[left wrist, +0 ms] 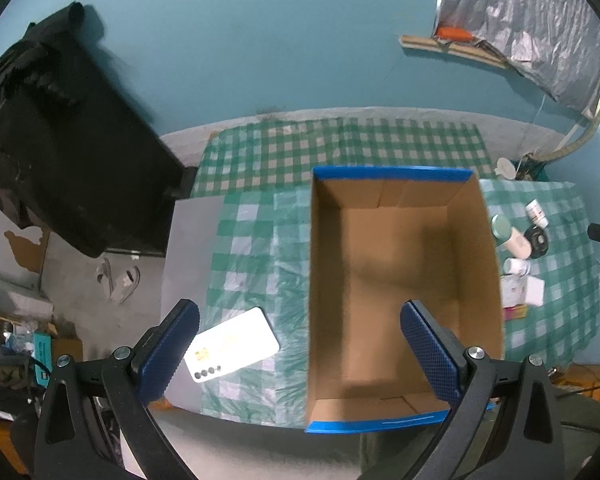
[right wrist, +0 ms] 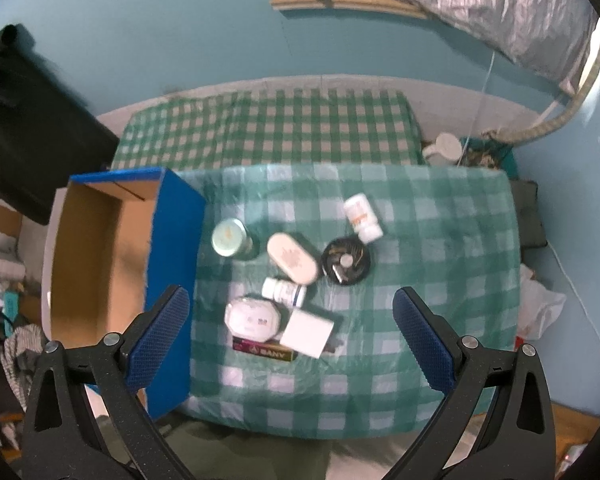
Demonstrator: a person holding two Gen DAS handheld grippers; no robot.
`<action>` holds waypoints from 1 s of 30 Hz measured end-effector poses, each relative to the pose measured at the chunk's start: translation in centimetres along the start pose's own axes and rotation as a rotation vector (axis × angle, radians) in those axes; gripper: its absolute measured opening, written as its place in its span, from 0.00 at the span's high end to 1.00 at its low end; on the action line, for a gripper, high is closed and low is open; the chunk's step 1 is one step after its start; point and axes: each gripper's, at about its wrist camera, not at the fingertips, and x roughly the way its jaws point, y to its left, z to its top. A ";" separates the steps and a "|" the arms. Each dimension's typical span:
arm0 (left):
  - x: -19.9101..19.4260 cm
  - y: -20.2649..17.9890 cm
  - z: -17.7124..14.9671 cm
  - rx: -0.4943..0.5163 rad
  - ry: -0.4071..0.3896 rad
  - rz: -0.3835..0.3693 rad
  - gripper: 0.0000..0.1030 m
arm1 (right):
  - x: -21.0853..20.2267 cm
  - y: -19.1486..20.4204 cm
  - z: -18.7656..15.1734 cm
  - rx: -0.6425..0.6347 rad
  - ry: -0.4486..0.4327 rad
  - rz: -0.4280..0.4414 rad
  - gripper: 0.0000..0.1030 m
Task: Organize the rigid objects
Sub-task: 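Move the right tool to the white square charger and close on it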
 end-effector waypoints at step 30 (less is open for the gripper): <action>12.1 1.8 -7.3 -0.029 0.244 -0.061 0.02 | 13.8 -3.9 -5.5 0.151 0.221 -0.044 0.07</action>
